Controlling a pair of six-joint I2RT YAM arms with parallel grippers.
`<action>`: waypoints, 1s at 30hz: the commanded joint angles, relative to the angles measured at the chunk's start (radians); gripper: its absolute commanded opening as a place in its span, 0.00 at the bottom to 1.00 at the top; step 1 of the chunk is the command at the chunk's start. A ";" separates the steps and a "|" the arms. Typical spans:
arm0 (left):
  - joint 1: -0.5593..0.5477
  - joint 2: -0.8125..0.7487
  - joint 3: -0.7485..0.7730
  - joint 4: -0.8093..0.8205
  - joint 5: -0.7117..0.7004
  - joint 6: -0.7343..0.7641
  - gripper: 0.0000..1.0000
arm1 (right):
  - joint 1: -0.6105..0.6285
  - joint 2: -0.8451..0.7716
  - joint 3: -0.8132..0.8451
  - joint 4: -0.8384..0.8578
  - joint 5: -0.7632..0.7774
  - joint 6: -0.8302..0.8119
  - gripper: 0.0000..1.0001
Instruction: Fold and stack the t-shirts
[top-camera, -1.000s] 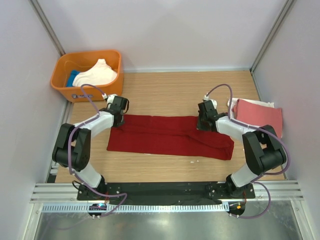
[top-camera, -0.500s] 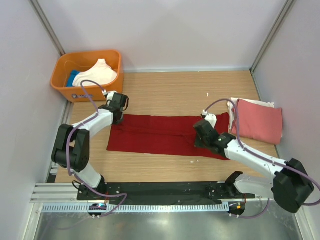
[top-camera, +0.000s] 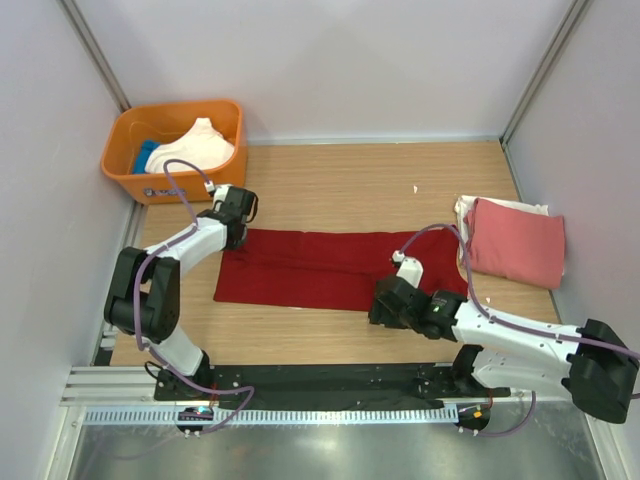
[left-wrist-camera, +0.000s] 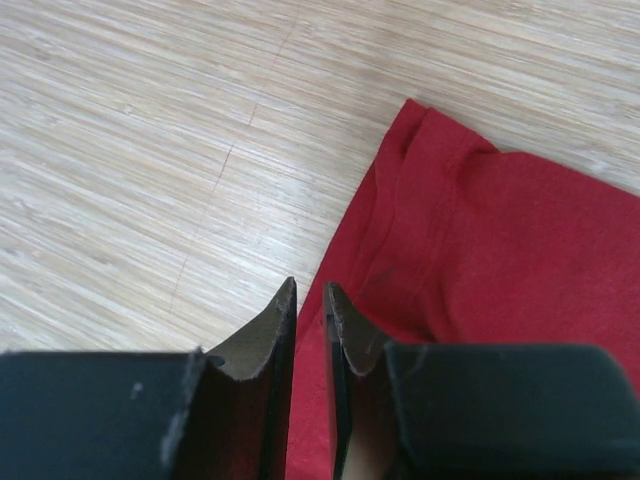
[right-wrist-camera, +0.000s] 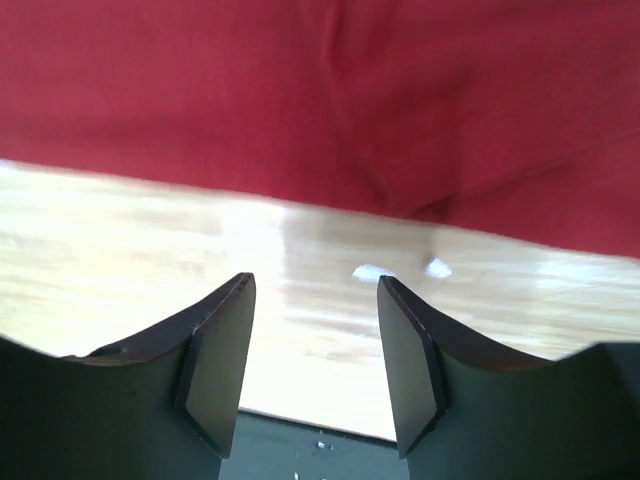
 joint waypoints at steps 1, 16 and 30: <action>-0.001 -0.024 0.033 -0.009 -0.046 0.015 0.17 | 0.001 -0.034 0.130 -0.084 0.234 -0.016 0.58; -0.001 -0.179 -0.027 0.067 0.064 0.046 0.41 | -0.441 0.006 0.164 -0.003 0.206 -0.154 0.65; -0.037 -0.079 -0.048 -0.072 0.313 0.003 0.26 | -0.463 0.045 0.195 0.036 0.147 -0.177 0.65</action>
